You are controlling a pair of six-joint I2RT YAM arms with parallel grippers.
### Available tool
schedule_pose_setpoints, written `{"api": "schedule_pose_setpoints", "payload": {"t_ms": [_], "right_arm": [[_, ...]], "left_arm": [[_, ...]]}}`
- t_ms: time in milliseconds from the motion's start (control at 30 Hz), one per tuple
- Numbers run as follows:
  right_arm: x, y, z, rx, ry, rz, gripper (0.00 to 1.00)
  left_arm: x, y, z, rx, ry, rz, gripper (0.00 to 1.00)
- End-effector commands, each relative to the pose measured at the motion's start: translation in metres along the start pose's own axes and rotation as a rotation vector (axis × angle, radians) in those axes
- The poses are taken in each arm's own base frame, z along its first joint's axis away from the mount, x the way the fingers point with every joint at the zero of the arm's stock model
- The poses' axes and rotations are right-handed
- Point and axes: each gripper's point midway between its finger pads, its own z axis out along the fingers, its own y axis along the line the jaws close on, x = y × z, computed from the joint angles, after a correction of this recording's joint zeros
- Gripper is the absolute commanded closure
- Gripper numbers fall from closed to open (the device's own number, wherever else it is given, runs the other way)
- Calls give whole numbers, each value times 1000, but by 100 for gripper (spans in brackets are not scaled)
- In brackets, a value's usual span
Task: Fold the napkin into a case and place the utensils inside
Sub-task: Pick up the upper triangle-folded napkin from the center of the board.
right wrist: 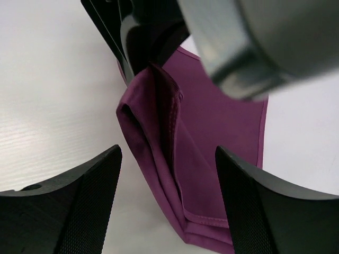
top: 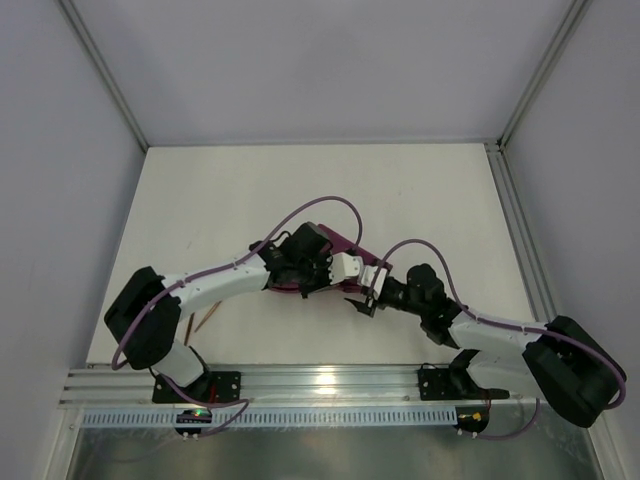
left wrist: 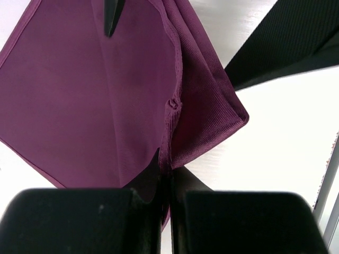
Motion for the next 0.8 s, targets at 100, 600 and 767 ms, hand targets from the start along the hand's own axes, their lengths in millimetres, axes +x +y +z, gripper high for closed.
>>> {"api": "schedule_pose_setpoints", "payload": {"t_ms": [100,600,767], "right_arm": [[-49,-8,27,-11,-189,-85,25],[-53,-8,32,17,-224,62,74],[-54,-6,34,-19,-151,155,97]], "left_arm": [[-22,5,-11,1,-58,10,100],[-22,14,-14,-2,-58,-36,100],[-17,18,-17,-26,-43,-54,94]]}}
